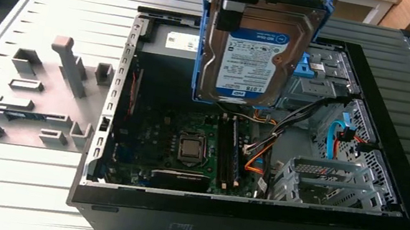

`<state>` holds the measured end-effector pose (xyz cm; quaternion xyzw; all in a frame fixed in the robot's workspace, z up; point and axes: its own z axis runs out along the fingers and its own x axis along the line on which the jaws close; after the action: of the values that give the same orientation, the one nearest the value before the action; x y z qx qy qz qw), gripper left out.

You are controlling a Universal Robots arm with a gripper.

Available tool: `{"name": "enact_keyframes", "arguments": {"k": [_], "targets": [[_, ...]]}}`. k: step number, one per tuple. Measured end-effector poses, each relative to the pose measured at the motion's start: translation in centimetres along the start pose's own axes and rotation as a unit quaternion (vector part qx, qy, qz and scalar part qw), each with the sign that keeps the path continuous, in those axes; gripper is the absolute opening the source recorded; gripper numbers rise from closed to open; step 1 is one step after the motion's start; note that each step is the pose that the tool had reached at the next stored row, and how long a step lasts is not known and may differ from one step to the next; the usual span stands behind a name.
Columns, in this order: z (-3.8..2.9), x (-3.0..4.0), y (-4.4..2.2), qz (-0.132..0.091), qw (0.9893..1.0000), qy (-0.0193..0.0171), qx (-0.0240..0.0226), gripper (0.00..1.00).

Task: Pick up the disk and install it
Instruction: 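Insert the disk into the insertion slot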

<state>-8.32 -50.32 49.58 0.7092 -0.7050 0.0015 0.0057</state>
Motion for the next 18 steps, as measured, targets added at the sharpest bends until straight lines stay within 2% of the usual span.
{"name": "enact_keyframes", "arguments": {"k": [3, 6, 14, 18], "targets": [[0.05, 0.01, -0.64, 0.0, 1.0, 0.0, 0.0, 0.36], [0.11, 0.28, -0.72, 0.0, 1.0, 0.0, 0.0, 0.36], [0.42, 2.86, -0.71, 0.0, 1.0, 0.0, 0.0, 0.36], [0.57, 3.55, -0.88, 0.0, 1.0, 0.0, 0.0, 0.36]]}}
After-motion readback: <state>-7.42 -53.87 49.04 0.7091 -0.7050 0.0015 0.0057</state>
